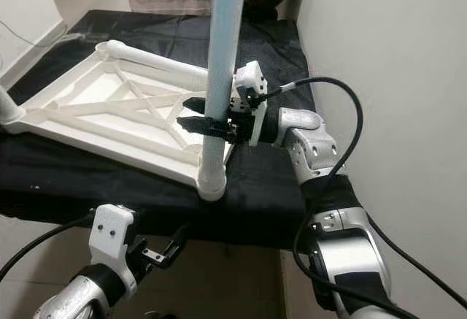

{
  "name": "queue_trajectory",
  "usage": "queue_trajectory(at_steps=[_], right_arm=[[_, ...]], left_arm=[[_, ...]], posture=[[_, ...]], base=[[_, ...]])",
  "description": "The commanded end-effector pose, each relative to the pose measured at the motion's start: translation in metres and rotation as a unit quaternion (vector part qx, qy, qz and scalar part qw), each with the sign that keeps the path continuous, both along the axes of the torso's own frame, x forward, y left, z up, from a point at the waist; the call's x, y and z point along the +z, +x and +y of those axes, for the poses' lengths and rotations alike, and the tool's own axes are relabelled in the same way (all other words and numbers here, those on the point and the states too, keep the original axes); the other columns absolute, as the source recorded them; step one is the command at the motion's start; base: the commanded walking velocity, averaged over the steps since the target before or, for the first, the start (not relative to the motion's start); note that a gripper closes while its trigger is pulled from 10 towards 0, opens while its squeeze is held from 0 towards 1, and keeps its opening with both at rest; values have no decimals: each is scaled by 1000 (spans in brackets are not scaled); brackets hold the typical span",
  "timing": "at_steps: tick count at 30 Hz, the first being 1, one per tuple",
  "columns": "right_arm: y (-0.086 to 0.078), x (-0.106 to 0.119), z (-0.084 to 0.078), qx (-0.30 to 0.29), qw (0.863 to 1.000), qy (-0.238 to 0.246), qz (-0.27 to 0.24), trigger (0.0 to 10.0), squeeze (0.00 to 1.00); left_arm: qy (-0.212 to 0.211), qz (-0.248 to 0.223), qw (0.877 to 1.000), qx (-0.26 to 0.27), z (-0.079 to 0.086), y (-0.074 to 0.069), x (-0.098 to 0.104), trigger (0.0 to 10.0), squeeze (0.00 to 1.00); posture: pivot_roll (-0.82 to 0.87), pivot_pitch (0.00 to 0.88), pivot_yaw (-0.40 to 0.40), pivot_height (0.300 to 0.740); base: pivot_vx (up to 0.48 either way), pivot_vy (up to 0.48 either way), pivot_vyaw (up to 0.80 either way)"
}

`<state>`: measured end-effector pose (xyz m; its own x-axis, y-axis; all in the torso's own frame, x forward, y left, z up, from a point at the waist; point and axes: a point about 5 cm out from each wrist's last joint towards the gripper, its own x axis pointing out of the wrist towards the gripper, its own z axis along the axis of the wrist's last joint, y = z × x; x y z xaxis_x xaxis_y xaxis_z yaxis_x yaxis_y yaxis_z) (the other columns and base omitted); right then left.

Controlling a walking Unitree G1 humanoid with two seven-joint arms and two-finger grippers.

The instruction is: Building children table

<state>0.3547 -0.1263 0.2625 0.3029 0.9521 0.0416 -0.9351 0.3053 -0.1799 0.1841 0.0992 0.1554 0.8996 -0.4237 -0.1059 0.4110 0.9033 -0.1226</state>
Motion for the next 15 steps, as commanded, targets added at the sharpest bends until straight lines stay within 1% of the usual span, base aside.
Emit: queue_trajectory(at_steps=[1, 2, 5, 9, 11, 14, 15], right_arm=[[4, -30, -9, -51, 997, -45, 41, 10000, 0], [4, -30, -9, -51, 997, -45, 41, 10000, 0], [3, -37, -2, -40, 996, -46, 60, 10000, 0], [6, -45, 6, -46, 995, -50, 71, 10000, 0], [6, -45, 6, -46, 995, -50, 71, 10000, 0], [9, -48, 11, -62, 994, -55, 74, 10000, 0], [12, -50, 14, -82, 992, -54, 82, 10000, 0]], left_arm=[[7, 8, 1000, 0, 0, 0, -5, 10000, 0], [7, 8, 1000, 0, 0, 0, -5, 10000, 0], [6, 6, 1000, 2, -1, -1, -5, 10000, 0], [6, 6, 1000, 6, -1, -2, -4, 10000, 0], [6, 6, 1000, 6, -1, -2, -4, 10000, 0], [6, 5, 1000, 8, -1, -2, -3, 10000, 0], [5, 5, 1000, 9, -1, -3, -3, 10000, 0]], posture=[[119, 157, -26, 740], [119, 157, -26, 740], [122, 164, -34, 740], [126, 172, -37, 740], [126, 172, -37, 740], [124, 180, -38, 740], [124, 185, -38, 740]], base=[[0, 0, 0], [0, 0, 0], [0, 0, 0], [0, 0, 0], [0, 0, 0], [0, 0, 0], [0, 0, 0]])
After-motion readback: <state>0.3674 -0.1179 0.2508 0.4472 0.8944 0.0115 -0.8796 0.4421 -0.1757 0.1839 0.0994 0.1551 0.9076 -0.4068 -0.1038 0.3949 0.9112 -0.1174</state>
